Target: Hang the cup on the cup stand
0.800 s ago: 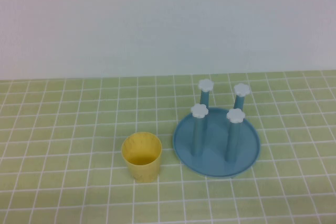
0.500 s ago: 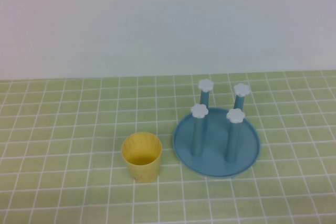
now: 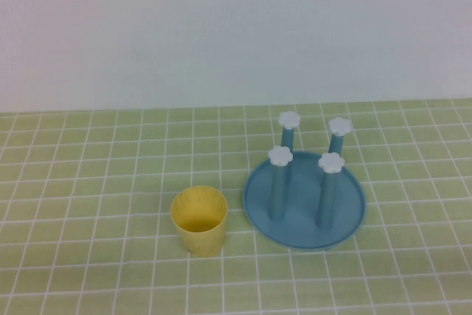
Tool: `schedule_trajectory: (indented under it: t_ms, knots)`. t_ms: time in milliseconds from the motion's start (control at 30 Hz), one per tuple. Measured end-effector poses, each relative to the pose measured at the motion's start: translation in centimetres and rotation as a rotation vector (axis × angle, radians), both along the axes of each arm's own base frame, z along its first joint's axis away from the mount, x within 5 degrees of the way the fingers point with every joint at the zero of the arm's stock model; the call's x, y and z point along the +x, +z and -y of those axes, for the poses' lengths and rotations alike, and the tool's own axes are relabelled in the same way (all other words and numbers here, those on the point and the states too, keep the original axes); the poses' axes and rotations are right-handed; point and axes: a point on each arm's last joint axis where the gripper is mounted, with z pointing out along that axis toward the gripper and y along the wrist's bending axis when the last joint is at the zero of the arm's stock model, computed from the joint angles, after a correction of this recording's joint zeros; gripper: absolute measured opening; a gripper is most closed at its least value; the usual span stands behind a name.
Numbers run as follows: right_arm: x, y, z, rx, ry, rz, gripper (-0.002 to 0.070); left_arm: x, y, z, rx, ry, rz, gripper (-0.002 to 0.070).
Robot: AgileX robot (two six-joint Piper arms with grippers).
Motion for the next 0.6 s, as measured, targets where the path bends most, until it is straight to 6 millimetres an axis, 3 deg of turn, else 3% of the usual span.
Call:
schedule_trajectory:
  t_ms: [167, 433, 600]
  knots:
    - [-0.3, 1.7, -0.1, -0.011, 0.007, 0.191, -0.0001, 0.0, 0.0, 0.0, 0.0, 0.0, 0.0, 0.0]
    - [-0.4, 2.1, -0.1, -0.008, 0.008, 0.236, -0.0001, 0.0, 0.0, 0.0, -0.009, -0.002, 0.005, 0.0]
    - [-0.6, 2.5, -0.1, -0.004, 0.011, 0.284, -0.0001, -0.2, 0.4, -0.1, -0.102, -0.024, 0.048, 0.0]
